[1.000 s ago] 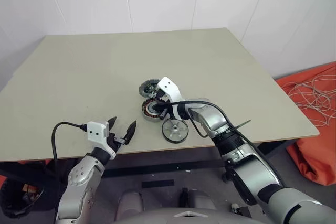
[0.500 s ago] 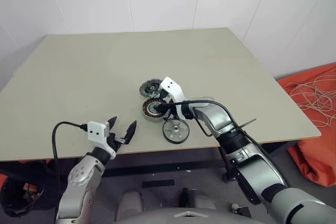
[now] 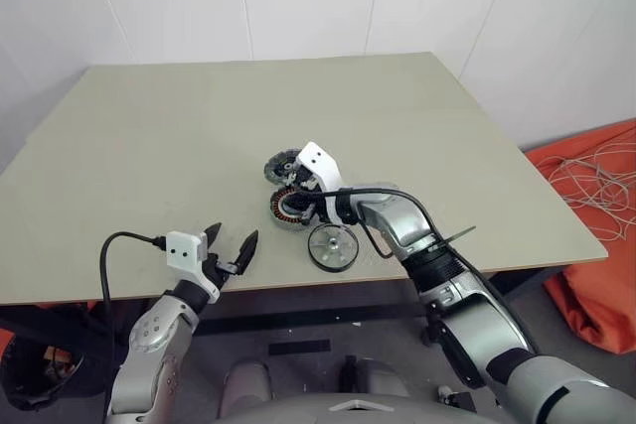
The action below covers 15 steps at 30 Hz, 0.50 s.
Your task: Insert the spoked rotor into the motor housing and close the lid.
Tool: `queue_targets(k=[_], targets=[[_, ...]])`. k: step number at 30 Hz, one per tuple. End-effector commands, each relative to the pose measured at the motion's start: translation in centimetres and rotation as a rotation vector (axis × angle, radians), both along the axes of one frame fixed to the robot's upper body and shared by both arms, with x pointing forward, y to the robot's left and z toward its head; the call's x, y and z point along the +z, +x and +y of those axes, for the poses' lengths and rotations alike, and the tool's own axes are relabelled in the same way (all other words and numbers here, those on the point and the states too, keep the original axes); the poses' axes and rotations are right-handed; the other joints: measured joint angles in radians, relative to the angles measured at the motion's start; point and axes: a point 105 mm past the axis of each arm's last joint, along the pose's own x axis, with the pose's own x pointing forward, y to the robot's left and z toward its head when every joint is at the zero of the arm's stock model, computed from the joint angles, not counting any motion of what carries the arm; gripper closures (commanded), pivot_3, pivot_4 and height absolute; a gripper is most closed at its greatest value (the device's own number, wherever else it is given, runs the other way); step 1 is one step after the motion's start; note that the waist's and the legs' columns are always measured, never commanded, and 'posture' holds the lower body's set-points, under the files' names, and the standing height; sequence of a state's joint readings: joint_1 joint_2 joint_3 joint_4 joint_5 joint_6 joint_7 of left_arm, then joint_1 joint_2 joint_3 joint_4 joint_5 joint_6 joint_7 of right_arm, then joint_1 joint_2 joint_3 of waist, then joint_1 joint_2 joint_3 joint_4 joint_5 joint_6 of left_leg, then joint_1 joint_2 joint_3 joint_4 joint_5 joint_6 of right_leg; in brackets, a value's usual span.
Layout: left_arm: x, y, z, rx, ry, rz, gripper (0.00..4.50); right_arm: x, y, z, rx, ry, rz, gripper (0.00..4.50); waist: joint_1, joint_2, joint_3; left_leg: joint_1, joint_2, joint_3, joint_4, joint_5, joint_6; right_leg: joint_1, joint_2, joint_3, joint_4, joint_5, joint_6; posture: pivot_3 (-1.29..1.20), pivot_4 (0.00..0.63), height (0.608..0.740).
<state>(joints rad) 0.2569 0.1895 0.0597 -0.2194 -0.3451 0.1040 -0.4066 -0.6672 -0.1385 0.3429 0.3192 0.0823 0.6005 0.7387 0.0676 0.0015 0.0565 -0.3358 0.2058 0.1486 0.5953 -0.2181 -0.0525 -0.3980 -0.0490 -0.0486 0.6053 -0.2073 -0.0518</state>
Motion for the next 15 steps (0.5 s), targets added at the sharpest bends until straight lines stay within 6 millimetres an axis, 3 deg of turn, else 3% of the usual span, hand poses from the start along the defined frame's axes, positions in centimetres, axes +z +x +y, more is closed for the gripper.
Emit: queue_targets(k=[1,15], targets=[[0.96,0.14,0.0,-0.002,0.006,-0.047,0.0,1.54,1.49,0.01,-0.046,0.009,-0.067,4.48,0.0,0.0,0.0,0.0,0.0,0.0,0.0,0.0,0.0,0.0,0.0,0.0,0.0,0.0,0.0,0.0,0.0,0.74],[0.84,0.18,0.0,0.003,0.002,-0.046,0.0,1.29,2.15,0.35,-0.072,-0.015,-0.071,4.48,-0.001,0.001,0.0,0.0,0.0,0.0,0.0,0.0,0.0,-0.001,0.0,0.0,0.0,0.0,0.0,0.0,0.0,0.74]])
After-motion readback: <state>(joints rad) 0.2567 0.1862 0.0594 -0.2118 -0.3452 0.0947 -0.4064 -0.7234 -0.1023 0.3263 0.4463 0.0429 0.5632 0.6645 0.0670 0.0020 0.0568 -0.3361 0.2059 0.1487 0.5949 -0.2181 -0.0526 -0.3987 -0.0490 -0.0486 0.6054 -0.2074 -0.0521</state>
